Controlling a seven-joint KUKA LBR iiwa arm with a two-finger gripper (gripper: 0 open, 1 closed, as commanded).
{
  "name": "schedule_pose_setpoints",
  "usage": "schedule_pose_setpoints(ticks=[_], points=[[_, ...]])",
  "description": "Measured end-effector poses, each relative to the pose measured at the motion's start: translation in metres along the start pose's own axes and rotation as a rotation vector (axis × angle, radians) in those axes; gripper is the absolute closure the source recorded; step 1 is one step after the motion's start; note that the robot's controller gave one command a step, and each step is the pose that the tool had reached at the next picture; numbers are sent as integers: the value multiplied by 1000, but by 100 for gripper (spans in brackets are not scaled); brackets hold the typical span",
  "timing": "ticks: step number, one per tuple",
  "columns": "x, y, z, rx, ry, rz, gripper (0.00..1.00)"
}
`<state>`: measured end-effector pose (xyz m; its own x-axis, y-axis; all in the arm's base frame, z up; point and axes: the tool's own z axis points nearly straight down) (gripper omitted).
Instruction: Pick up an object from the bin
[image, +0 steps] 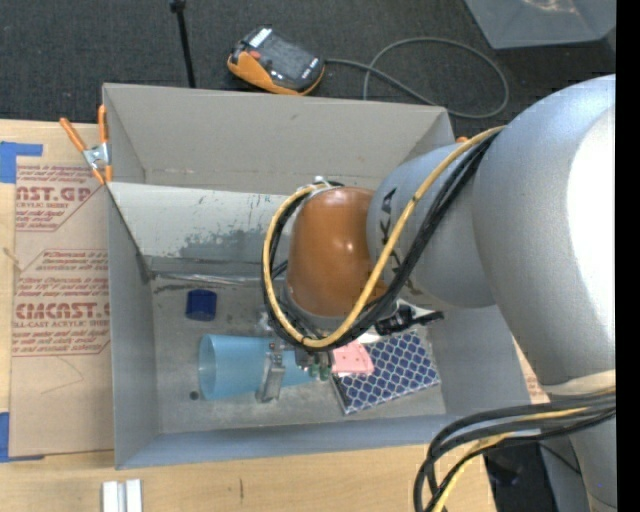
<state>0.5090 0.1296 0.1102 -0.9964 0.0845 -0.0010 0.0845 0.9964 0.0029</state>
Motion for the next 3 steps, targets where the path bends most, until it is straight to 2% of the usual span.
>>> schedule_pose_setpoints(ticks=[1,2,3], points=[[0,0,0,0,0,1,100],[6,-10,-40,3,10,-8,100],[5,2,-93,1,2,14,100]])
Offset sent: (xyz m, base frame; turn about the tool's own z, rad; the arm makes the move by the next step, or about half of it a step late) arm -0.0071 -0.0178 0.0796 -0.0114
